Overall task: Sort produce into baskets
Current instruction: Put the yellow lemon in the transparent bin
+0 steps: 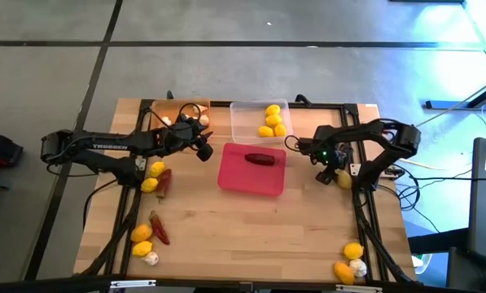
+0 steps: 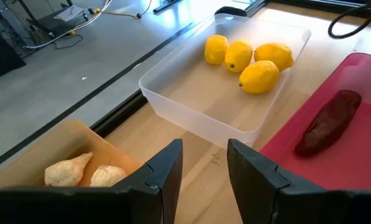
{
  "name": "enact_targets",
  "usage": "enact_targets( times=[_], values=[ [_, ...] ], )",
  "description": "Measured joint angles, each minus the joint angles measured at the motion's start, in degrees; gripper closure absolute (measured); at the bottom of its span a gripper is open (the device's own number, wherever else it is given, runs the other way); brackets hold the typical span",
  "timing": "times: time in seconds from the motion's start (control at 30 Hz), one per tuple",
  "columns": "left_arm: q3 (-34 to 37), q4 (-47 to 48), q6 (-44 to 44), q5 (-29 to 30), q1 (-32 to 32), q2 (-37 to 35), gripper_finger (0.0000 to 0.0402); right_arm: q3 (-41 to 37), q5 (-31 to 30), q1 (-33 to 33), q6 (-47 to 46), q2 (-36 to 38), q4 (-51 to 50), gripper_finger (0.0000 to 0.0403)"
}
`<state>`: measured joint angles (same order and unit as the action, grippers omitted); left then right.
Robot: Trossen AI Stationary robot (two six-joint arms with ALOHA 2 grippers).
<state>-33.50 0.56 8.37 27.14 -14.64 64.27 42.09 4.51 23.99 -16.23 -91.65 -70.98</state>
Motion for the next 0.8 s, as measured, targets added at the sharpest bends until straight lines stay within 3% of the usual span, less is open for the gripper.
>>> enact_targets(
  times=[0.3,0.5,0.6,0.8],
  values=[
    [0.00,0.02,-0.17,0.00,-0.01,0.00,0.0279,9.67,-2.11,-6.25,-1.79,6.01,-1.49,0.0215],
    [0.00,-0.84,0.00,0.00,-0.01,0.00,0.0279,18.80,-11.15,-9.27,-1.50,8.22,0.13,0.0215],
    [0.00,-1.64,0.47,0.00,0.01,0.00,0.0279,22.77,-11.71,-9.38,0.11,8.26,1.62,0.0215],
    [0.00,-1.79,1.74,0.00,0.03,0.00,0.0279,25.96,-20.86,-9.36,6.51,8.26,11.83,0.0214]
  ],
)
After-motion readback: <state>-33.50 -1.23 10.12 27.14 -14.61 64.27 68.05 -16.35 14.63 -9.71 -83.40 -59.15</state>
